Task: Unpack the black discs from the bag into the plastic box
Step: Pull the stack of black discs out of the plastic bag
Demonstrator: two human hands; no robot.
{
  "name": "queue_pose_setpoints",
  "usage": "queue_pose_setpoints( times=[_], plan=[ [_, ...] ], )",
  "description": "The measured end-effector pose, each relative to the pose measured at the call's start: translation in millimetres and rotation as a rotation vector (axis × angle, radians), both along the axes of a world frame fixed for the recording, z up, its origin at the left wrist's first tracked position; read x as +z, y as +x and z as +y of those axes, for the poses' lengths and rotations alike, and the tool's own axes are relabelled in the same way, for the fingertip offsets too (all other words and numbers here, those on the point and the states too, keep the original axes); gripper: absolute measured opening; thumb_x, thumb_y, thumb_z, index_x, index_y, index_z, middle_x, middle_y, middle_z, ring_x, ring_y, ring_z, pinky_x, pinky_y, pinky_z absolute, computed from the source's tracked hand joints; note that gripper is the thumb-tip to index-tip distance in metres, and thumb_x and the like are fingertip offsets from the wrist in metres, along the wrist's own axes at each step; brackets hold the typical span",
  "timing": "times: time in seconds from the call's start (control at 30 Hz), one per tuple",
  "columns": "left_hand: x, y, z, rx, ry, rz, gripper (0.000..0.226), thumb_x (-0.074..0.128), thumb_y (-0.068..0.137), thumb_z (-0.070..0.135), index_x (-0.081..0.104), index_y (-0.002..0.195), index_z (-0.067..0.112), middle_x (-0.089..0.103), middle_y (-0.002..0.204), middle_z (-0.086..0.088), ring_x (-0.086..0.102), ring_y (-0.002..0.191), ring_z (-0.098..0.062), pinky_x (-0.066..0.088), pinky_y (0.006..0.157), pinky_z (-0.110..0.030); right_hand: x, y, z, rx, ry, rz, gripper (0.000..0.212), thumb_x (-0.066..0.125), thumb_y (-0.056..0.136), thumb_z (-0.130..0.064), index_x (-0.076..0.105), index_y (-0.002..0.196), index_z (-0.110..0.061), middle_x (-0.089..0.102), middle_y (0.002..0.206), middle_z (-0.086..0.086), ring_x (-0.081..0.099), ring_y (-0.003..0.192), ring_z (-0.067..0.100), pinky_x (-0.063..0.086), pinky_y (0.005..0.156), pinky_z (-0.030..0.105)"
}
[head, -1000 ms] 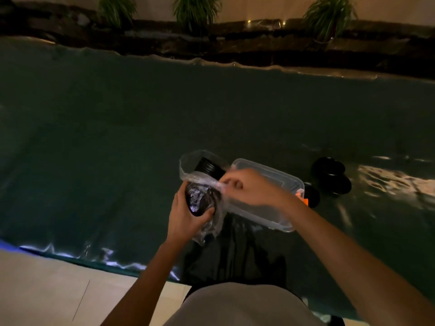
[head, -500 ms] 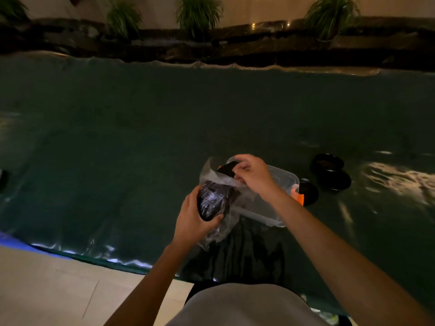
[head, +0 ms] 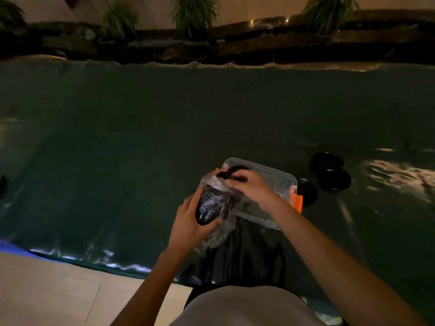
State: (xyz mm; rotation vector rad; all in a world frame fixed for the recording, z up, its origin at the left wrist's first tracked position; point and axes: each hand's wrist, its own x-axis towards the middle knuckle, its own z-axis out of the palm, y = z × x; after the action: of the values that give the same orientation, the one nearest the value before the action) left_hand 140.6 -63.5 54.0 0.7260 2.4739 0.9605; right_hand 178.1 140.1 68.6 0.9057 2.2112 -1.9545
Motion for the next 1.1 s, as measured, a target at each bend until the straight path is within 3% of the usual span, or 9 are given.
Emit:
queue_pose_setpoints(
  times=[0.1, 0.17, 0.23, 0.37, 0.57, 0.7, 0.77, 0.93, 1.1],
  plan=[
    [2.2, -0.6, 0.9, 0.004, 0.016, -0.027, 0.1, 0.069, 0.06, 0.064, 0.012, 0.141, 0.05, 0.043, 0.138, 0.0, 0.047, 0.123, -0.019, 0.046, 0.101, -0.044, -13.7, -0.5, -4.9, -0.015, 0.141, 0.092, 0.02, 0.07, 0.08, -0.026, 0.071, 0.087, -0.008, 0.06, 0.112, 0.009, 0.054, 0.108, 0.025, 0.045, 0.089, 0.036],
    [2.5, -0.8, 0.4, -0.001, 0.004, -0.025, 0.099, 0.069, 0.061, 0.064, 0.013, 0.141, 0.05, 0.043, 0.138, 0.001, 0.048, 0.123, -0.018, 0.047, 0.1, -0.044, -19.3, -2.8, -3.0, -0.012, 0.242, 0.002, 0.029, 0.071, 0.077, -0.038, 0.071, 0.096, -0.016, 0.04, 0.143, 0.011, 0.032, 0.135, 0.028, 0.029, 0.111, 0.046],
    [1.6, -1.9, 0.1, -0.004, -0.005, -0.033, 0.099, 0.07, 0.061, 0.063, 0.012, 0.14, 0.051, 0.043, 0.139, 0.001, 0.048, 0.122, -0.018, 0.046, 0.099, -0.043, -22.8, -4.0, 0.0, -0.003, 0.225, -0.079, 0.036, 0.07, 0.073, -0.048, 0.068, 0.099, -0.023, 0.025, 0.152, 0.008, 0.015, 0.143, 0.027, 0.02, 0.116, 0.047],
    [0.5, -4.8, -0.1, 0.001, -0.003, -0.051, 0.099, 0.071, 0.06, 0.063, 0.013, 0.139, 0.053, 0.045, 0.136, 0.002, 0.049, 0.119, -0.016, 0.045, 0.097, -0.038, -23.0, -2.5, 3.0, -0.018, -0.005, -0.103, 0.043, 0.07, 0.07, -0.054, 0.061, 0.098, -0.022, 0.036, 0.139, 0.0, 0.04, 0.121, 0.015, 0.035, 0.098, 0.032],
    [-1.5, -4.1, 0.4, 0.0, -0.008, -0.055, 0.099, 0.07, 0.06, 0.063, 0.011, 0.139, 0.055, 0.043, 0.137, 0.005, 0.045, 0.119, -0.011, 0.041, 0.094, -0.032, -25.9, 1.2, 7.6, -0.181, 0.114, 0.018, 0.038, 0.077, 0.07, -0.039, 0.062, 0.1, -0.022, 0.041, 0.116, -0.001, 0.043, 0.112, 0.014, 0.035, 0.095, 0.028],
    [0.0, -4.8, 1.6, 0.001, -0.014, -0.062, 0.098, 0.071, 0.061, 0.061, 0.01, 0.137, 0.058, 0.042, 0.139, 0.005, 0.045, 0.12, -0.012, 0.041, 0.094, -0.032, -21.8, -0.3, 5.8, -0.212, 0.141, 0.128, 0.028, 0.079, 0.069, -0.027, 0.062, 0.092, -0.026, 0.044, 0.113, -0.006, 0.043, 0.099, -0.003, 0.033, 0.084, 0.012],
    [2.4, -5.2, 2.9, -0.01, -0.03, -0.066, 0.098, 0.07, 0.06, 0.062, 0.008, 0.135, 0.061, 0.042, 0.138, 0.005, 0.044, 0.119, -0.011, 0.042, 0.095, -0.033, -19.4, -3.8, 3.6, -0.204, 0.077, 0.136, 0.036, 0.078, 0.07, -0.022, 0.059, 0.1, -0.027, 0.049, 0.111, -0.009, 0.047, 0.096, -0.006, 0.038, 0.084, 0.015],
    [13.3, -10.5, 10.4, -0.046, -0.101, -0.083, 0.097, 0.07, 0.06, 0.061, 0.011, 0.137, 0.057, 0.044, 0.133, 0.0, 0.05, 0.117, -0.018, 0.047, 0.096, -0.042, -12.8, -6.0, -2.3, 0.041, -0.096, 0.014, 0.063, 0.076, 0.074, -0.027, 0.046, 0.129, -0.026, 0.052, 0.131, -0.001, 0.049, 0.119, 0.015, 0.044, 0.094, 0.029],
    [30.0, -20.4, 28.6, -0.096, -0.217, 0.017, 0.093, 0.067, 0.06, 0.063, 0.025, 0.14, 0.042, 0.054, 0.124, -0.003, 0.056, 0.109, -0.022, 0.051, 0.089, -0.041, -10.7, 9.1, -1.6, 0.035, -0.239, 0.089, 0.039, 0.075, 0.076, -0.02, 0.055, 0.106, -0.034, 0.058, 0.106, -0.016, 0.054, 0.097, -0.003, 0.046, 0.076, 0.008]
  ],
)
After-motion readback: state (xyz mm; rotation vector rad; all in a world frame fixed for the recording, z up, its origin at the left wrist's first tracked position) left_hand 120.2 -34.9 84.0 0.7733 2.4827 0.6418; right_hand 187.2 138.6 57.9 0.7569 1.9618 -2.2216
